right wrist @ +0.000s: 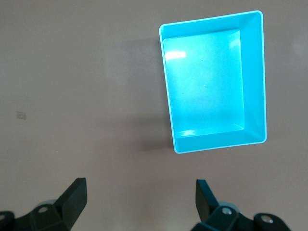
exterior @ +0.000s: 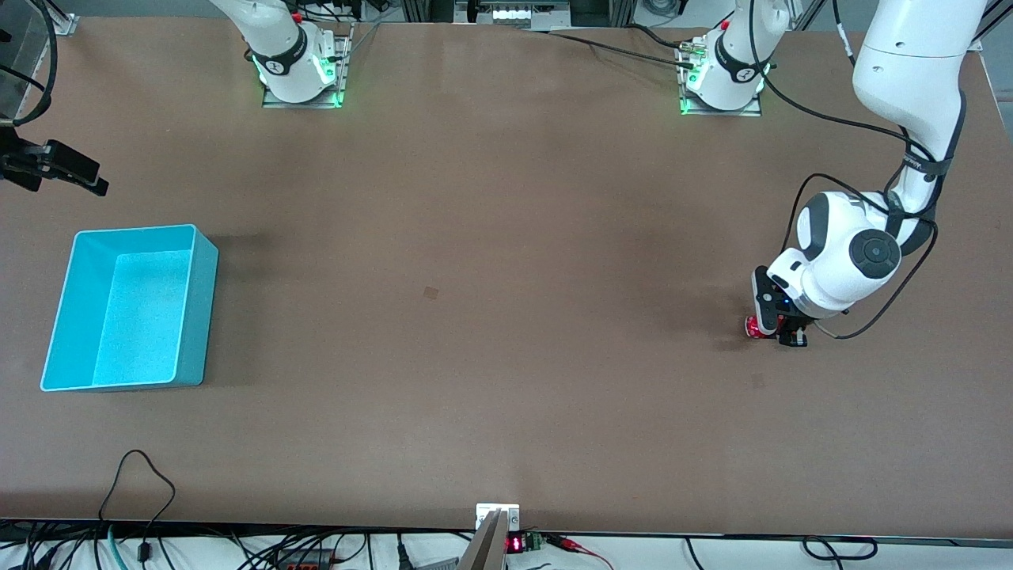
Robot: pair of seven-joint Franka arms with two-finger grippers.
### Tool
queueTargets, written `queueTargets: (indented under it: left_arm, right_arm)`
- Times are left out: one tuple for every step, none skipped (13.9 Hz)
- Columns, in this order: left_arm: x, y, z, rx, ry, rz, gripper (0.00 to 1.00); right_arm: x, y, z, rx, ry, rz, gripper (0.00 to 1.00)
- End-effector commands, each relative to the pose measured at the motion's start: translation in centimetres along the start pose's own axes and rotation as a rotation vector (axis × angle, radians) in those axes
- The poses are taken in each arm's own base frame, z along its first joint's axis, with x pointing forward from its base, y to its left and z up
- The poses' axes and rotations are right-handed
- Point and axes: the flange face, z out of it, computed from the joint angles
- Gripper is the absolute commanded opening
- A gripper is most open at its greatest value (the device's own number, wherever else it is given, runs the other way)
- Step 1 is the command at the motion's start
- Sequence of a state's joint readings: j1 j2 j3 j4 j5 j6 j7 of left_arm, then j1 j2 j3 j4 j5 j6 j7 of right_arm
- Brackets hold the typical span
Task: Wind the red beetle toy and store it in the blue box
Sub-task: 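Lower the left gripper and close it on the red car, then pull the held car backward along the table with the left gripper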
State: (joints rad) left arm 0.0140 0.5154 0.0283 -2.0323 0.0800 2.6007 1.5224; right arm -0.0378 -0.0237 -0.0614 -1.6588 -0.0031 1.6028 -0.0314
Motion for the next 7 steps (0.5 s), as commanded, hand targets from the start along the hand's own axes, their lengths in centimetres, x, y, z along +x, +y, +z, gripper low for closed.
queueTargets:
  left_arm:
    - [-3.1,0.1,2.1,-0.005,-0.009,-0.021,0.1]
    - [-4.8,0.3,2.4,-0.01,-0.011,-0.041,0.1]
    - [-6.0,0.5,2.4,-0.012,-0.011,-0.029,0.1]
    - [-7.2,0.6,2.6,-0.013,-0.011,-0.013,0.1]
    - [-9.0,0.6,2.6,-0.01,-0.013,-0.013,0.1]
    - [-10.1,0.7,2.7,-0.012,-0.014,-0.004,0.1]
    - [-11.1,0.9,3.0,-0.014,-0.014,0.001,0.1]
  right_arm:
    - [-0.5,0.2,-0.2,0.01,0.005,0.003,1.0]
    - [-0.5,0.2,-0.2,0.01,0.005,0.003,1.0]
    - [-0.6,0.3,-0.2,0.01,0.003,0.005,1.0]
    - [-0.5,0.3,-0.2,0.01,0.005,0.005,1.0]
    - [-0.5,0.1,-0.2,0.01,0.003,0.002,1.0]
    - [-0.5,0.2,-0.2,0.01,0.003,0.003,1.0]
    - [-0.5,0.2,-0.2,0.01,0.003,0.003,1.0]
